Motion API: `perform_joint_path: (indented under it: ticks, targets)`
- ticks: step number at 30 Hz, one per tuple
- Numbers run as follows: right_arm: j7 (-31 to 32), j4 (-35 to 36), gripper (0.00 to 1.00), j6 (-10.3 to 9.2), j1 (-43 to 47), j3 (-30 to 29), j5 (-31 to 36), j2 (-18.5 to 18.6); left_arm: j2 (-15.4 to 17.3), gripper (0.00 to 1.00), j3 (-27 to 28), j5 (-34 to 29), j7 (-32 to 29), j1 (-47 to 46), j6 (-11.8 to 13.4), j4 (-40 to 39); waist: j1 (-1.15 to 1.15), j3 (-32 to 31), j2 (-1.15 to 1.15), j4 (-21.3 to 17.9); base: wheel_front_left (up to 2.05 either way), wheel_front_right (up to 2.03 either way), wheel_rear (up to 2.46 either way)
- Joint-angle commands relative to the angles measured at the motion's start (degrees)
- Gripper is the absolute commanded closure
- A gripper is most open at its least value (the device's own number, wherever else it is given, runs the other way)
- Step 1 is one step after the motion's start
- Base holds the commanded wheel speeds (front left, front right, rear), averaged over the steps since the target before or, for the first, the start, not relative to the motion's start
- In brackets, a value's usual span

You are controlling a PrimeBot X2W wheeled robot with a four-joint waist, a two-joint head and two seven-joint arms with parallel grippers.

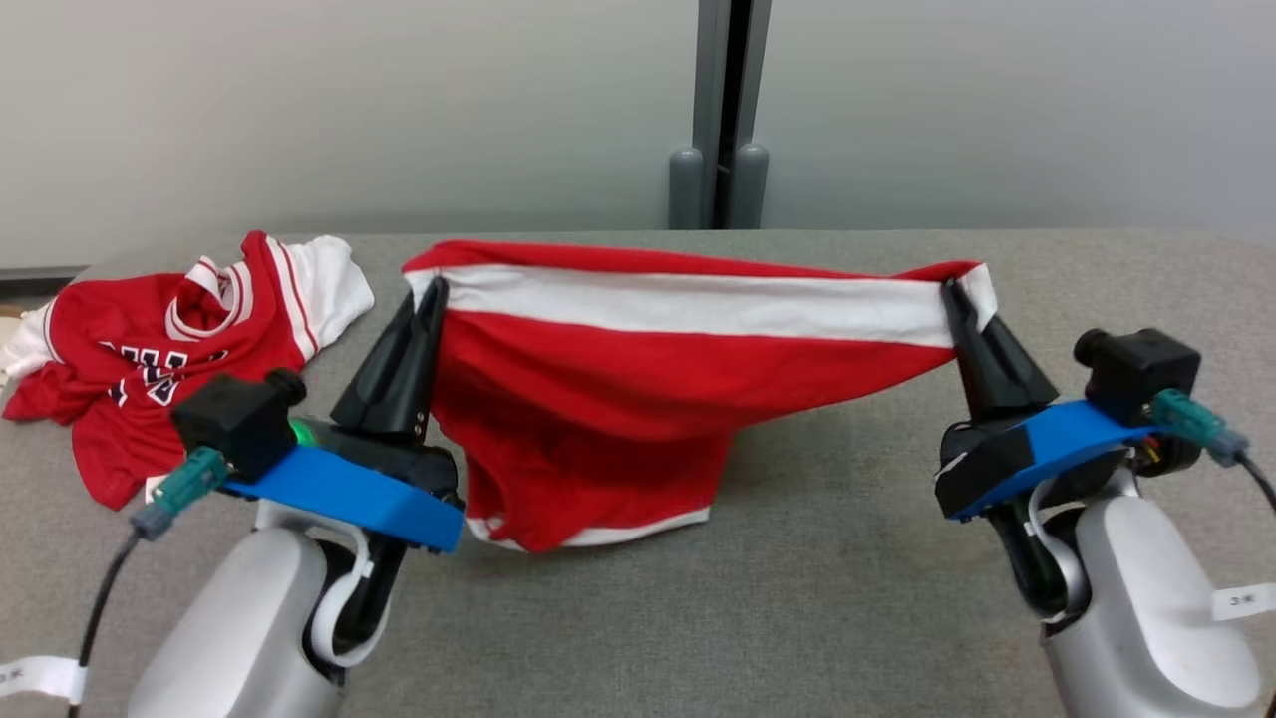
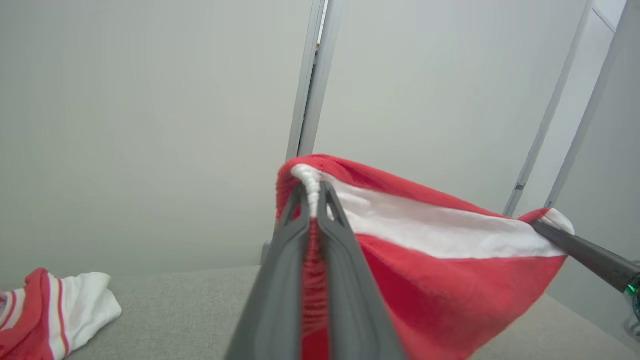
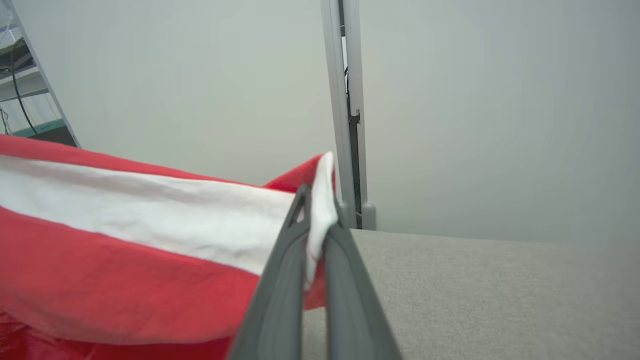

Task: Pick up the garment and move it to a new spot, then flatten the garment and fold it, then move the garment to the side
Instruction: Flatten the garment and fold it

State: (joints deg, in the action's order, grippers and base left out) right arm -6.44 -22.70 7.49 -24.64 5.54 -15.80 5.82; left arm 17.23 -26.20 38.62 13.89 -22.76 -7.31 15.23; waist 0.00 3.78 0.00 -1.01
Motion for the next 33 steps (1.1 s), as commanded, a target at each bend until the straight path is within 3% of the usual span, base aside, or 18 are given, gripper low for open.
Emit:
perform_joint_path:
  ticks: [1,11,16,23,33]
  targets:
    - [0.9,3.1,1.00,0.00,1.2,-0.3,-0.6,0.6,0.9,1.00,0.6,-0.3,-0.7,-1.4,0.4,-2.4,0.00,-1.0,0.00,-0.8,0.00,0.00,0.00]
    - [15.0,36.4,1.00,0.00,5.7,-5.5,-1.1,2.4,6.9,1.00,4.0,1.2,-11.5,-8.3,3.7,-25.6,0.00,-2.8,0.00,-3.8,0.00,0.00,0.00]
    - [20.3,44.2,1.00,0.00,5.5,-8.1,-1.0,1.5,8.3,1.00,5.0,1.7,-15.5,-12.5,4.7,-28.9,0.00,-0.4,0.00,-5.4,0.00,0.00,0.00]
    - [21.8,39.4,1.00,0.00,-0.4,-8.2,-1.7,0.6,6.9,1.00,4.4,2.8,-17.5,-18.9,3.8,-23.5,0.00,6.8,0.00,-7.0,0.00,0.00,0.00]
    - [14.3,28.2,1.00,0.00,-21.2,-8.1,4.8,0.8,4.0,1.00,5.0,1.5,-13.3,-35.2,1.5,-10.7,0.00,15.3,0.00,-8.9,0.00,0.00,0.00]
